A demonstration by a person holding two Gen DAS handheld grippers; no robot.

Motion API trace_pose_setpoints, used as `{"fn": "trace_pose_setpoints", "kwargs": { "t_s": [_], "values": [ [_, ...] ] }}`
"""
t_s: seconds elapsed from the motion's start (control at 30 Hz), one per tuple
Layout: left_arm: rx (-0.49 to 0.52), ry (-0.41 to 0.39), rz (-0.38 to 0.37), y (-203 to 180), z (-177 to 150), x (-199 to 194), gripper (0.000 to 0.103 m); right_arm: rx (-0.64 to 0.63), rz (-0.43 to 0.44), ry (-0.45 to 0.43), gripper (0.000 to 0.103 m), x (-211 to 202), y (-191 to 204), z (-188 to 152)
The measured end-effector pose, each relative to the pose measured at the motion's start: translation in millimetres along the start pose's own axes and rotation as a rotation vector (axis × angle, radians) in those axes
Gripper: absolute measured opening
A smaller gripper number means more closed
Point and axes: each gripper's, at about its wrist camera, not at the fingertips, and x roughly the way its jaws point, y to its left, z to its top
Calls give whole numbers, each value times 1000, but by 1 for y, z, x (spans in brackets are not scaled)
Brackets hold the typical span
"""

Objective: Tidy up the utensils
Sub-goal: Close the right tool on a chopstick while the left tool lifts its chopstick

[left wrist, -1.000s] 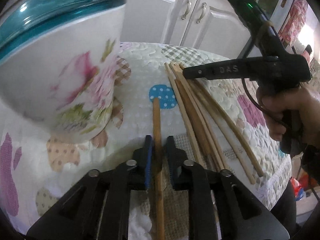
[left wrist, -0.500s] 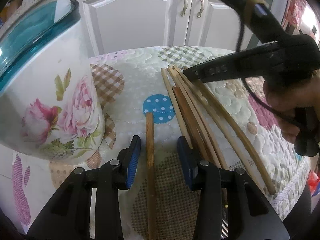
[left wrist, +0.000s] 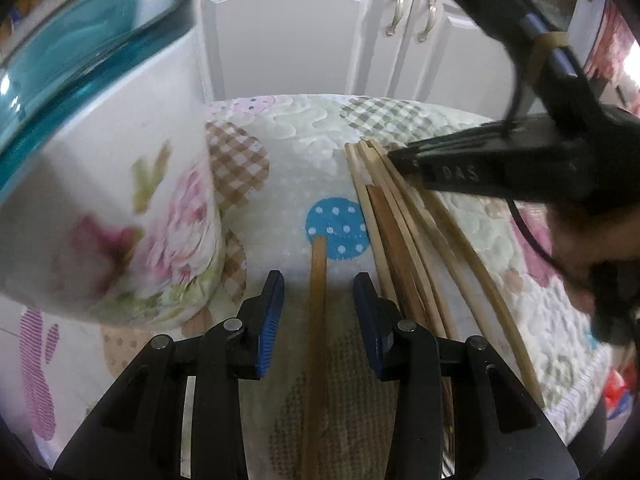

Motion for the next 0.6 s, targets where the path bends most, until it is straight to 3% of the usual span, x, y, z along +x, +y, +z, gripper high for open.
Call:
{"fn": "trace_pose_setpoints", "kwargs": {
  "t_s": [0.13,0.17,0.23,0.27,0.37,0.6],
  "values": [
    [12,21,54,-6,13,10,35,31,21,-23,16,-3,-3,-13],
    [18,30,56,-8,15,11,31,41,34,-12,9,-4,-6,-14],
    [40,44,48,-13,17,11,18,68,48,12,6,-8,-13,-18],
    [56,46,46,-15,17,9,7,81,63,16,5,-10,-17,-21],
    [67,55,3,-19,15,2,6,135,111,-9,5,-26,-33,-36],
    [91,-43,-123,-29,31,-60,6,218,148,-105,5,-91,-62,-63]
  ]
}}
